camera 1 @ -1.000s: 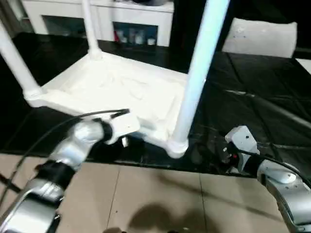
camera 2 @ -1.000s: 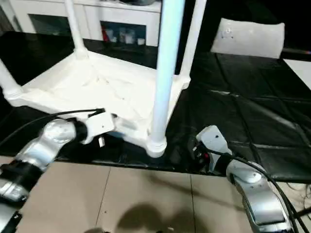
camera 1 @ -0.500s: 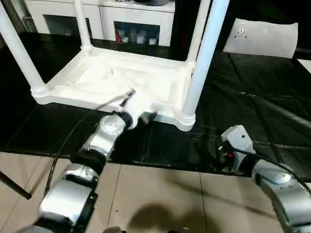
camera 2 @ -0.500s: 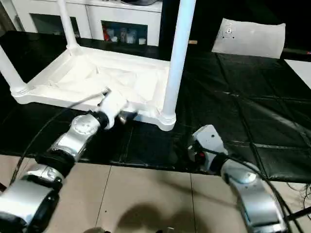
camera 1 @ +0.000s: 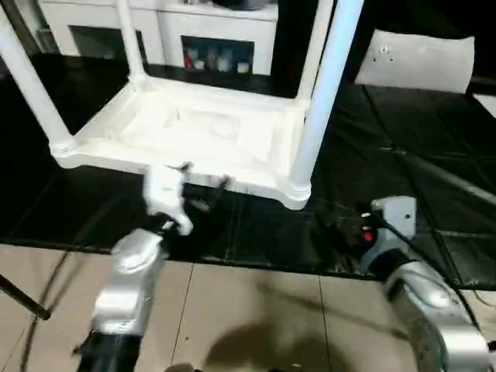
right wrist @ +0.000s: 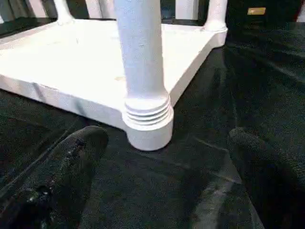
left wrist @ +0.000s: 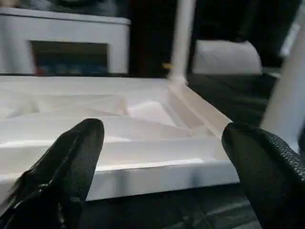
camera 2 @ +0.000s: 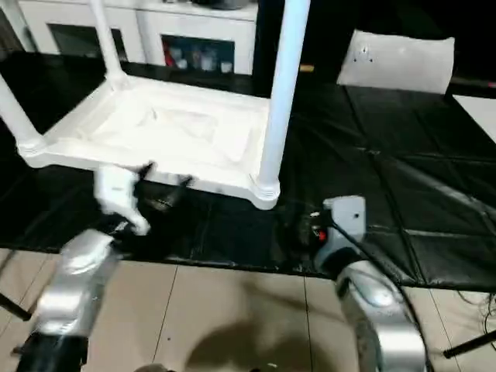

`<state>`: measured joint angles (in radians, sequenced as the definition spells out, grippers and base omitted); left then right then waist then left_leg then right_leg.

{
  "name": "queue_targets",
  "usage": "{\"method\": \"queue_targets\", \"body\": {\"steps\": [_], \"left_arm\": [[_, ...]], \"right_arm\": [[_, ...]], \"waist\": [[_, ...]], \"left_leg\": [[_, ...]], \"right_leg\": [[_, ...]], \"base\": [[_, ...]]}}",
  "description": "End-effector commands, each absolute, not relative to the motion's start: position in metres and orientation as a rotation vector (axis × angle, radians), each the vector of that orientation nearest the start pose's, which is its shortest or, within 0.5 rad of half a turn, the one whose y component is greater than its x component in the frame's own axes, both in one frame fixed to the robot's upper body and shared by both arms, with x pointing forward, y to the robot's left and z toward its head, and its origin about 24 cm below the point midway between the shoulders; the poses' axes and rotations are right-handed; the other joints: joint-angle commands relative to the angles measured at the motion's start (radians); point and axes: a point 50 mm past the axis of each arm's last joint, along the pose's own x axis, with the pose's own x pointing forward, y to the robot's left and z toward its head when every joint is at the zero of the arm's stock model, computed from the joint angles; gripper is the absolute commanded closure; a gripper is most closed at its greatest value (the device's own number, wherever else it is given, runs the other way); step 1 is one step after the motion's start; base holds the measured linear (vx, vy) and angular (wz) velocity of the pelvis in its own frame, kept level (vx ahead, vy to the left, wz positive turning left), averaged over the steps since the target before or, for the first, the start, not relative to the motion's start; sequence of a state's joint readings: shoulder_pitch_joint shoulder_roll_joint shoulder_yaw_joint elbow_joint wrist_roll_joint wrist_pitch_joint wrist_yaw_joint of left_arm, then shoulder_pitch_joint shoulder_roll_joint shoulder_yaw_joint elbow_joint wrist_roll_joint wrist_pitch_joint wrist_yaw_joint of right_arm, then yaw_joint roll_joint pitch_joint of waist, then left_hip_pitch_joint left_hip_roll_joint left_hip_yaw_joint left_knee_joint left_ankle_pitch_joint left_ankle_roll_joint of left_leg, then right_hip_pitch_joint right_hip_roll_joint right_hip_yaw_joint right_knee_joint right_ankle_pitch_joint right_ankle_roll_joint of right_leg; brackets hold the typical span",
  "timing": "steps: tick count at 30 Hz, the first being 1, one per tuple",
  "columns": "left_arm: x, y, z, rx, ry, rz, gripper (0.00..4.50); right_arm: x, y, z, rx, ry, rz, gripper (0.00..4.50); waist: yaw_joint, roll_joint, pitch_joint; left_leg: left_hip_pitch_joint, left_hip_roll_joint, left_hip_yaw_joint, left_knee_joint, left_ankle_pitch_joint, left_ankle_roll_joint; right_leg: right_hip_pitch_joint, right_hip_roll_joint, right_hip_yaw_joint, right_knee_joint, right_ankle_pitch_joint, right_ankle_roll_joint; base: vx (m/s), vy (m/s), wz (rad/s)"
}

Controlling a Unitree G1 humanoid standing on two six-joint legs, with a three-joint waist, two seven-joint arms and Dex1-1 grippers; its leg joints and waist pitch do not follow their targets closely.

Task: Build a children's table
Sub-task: Rotate table base

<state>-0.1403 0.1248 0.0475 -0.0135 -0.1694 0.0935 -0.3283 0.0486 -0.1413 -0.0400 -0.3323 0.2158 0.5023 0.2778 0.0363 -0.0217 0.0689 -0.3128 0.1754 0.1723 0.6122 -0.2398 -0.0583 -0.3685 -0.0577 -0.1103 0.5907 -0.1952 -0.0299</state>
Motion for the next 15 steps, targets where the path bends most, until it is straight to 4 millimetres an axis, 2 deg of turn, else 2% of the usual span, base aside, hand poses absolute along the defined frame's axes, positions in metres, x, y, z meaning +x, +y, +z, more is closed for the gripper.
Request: {"method": "queue_targets", "body": {"steps": [1, 2, 3, 4, 5, 6, 7, 8, 9, 10, 11, 12, 13, 14, 15], "left_arm": [[0.277, 0.158, 0.082, -0.045, -0.073, -0.305, 0.1], [0.271, 0.161, 0.082, -0.041, -0.055, -0.286, 0.1], [0.27, 0.162, 0.081, -0.036, -0.045, -0.274, 0.1], [0.268, 0.163, 0.082, -0.034, -0.039, -0.268, 0.1], [0.267, 0.164, 0.082, -0.034, -0.034, -0.264, 0.1], [0.266, 0.164, 0.083, -0.032, -0.031, -0.255, 0.1], [0.265, 0.165, 0.084, -0.032, -0.028, -0.249, 0.1], [0.264, 0.165, 0.084, -0.033, -0.023, -0.246, 0.1], [0.263, 0.165, 0.085, -0.027, -0.018, -0.245, 0.1], [0.263, 0.165, 0.085, -0.018, -0.014, -0.246, 0.1], [0.262, 0.165, 0.086, -0.012, -0.01, -0.247, 0.1], [0.261, 0.165, 0.087, 0.0, -0.009, -0.248, 0.1], [0.261, 0.165, 0.087, 0.0, -0.009, -0.248, 0.1], [0.26, 0.166, 0.088, 0.006, -0.008, -0.247, 0.1], [0.26, 0.166, 0.088, 0.007, -0.006, -0.247, 0.1]], "right_arm": [[0.236, -0.162, 0.065, 0.076, 0.215, 0.276, 0.0], [0.236, -0.161, 0.065, 0.087, 0.216, 0.27, 0.0], [0.236, -0.16, 0.065, 0.081, 0.215, 0.271, 0.0], [0.237, -0.16, 0.065, 0.074, 0.213, 0.273, 0.0], [0.237, -0.159, 0.065, 0.068, 0.212, 0.274, 0.0], [0.237, -0.159, 0.065, 0.063, 0.209, 0.275, 0.0], [0.237, -0.159, 0.065, 0.061, 0.209, 0.276, 0.0], [0.237, -0.159, 0.064, 0.058, 0.209, 0.272, 0.0], [0.237, -0.16, 0.064, 0.055, 0.209, 0.269, 0.0], [0.237, -0.16, 0.063, 0.047, 0.211, 0.268, 0.0], [0.237, -0.161, 0.063, 0.04, 0.214, 0.268, 0.0], [0.237, -0.161, 0.062, 0.038, 0.22, 0.27, 0.0], [0.237, -0.161, 0.062, 0.038, 0.22, 0.27, 0.0], [0.237, -0.161, 0.061, 0.046, 0.226, 0.27, 0.0], [0.236, -0.162, 0.061, 0.052, 0.229, 0.27, 0.0]], "waist": [[-0.032, 0.013, -0.016], [-0.048, 0.033, -0.008], [-0.026, 0.045, -0.011], [0.021, 0.052, -0.007], [-0.008, 0.012, -0.014], [-0.007, -0.022, -0.022], [0.041, -0.035, -0.054], [0.063, -0.039, -0.041], [0.072, -0.032, -0.047], [0.07, -0.027, -0.046], [0.07, 0.006, -0.052], [0.056, 0.047, -0.055], [0.032, 0.056, -0.039], [-0.018, 0.064, -0.088], [-0.017, 0.065, -0.109]], "left_leg": [[0.097, 0.054, -0.036, -0.063, -0.686, 0.003], [0.063, 0.109, -0.06, -0.142, -0.852, -0.01], [0.007, 0.15, -0.06, -0.221, -0.949, -0.024], [0.008, 0.141, -0.019, -0.236, -1.005, -0.01], [0.056, 0.14, -0.033, -0.187, -0.929, 0.012], [0.058, 0.077, -0.022, -0.101, -0.816, -0.007], [-0.063, -0.028, -0.013, 0.105, -0.291, 0.1], [-0.112, -0.021, -0.051, 0.153, -0.112, 0.136], [-0.13, -0.026, -0.06, 0.151, -0.071, 0.129], [-0.16, -0.026, -0.063, 0.13, 0.016, 0.112], [-0.115, -0.002, -0.061, 0.045, 0.085, 0.124], [-0.053, 0.013, -0.063, -0.037, 0.089, 0.121], [-0.024, 0.041, -0.108, -0.085, -0.045, 0.16], [0.133, 0.132, -0.243, -0.1, -0.191, 0.326], [0.184, 0.188, -0.212, -0.077, -0.227, 0.243]], "right_leg": [[-0.016, -0.051, -0.033, -0.168, -0.84, 0.028], [0.044, -0.026, -0.066, -0.073, -0.664, 0.045], [0.111, -0.029, -0.036, 0.102, -0.454, 0.017], [0.104, -0.013, -0.026, 0.151, -0.254, -0.002], [0.089, -0.062, 0.061, 0.115, -0.445, 0.009], [0.076, -0.083, 0.091, -0.004, -0.716, 0.03], [0.186, -0.198, 0.218, -0.137, -0.929, 0.03], [0.192, -0.2, 0.25, -0.138, -0.871, -0.003], [0.207, -0.182, 0.235, -0.129, -0.785, -0.036], [0.224, -0.153, 0.168, -0.122, -0.613, -0.086], [0.204, -0.114, 0.106, -0.132, -0.489, -0.116], [0.201, -0.049, 0.028, -0.131, -0.422, -0.079], [0.173, 0.004, 0.008, -0.091, -0.403, -0.044], [0.041, 0.031, 0.017, 0.106, -0.327, 0.031], [-0.006, -0.002, 0.05, 0.141, -0.303, 0.052]], "base": [[0.0, 0.0, 0.0], [0.0, 0.0, 0.0], [0.0, 0.0, 0.0], [0.0, 0.0, 0.0], [0.125, -0.114, -0.1], [0.125, -0.114, -0.1], [0.164, -0.102, -0.15], [0.143, -0.041, 0.04], [0.143, -0.041, 0.04], [0.154, -0.007, 0.04], [0.196, 0.025, 0.07], [0.196, 0.025, 0.07], [0.238, 0.087, 0.09], [0.259, 0.066, 0.05], [0.259, 0.066, 0.05]]}}
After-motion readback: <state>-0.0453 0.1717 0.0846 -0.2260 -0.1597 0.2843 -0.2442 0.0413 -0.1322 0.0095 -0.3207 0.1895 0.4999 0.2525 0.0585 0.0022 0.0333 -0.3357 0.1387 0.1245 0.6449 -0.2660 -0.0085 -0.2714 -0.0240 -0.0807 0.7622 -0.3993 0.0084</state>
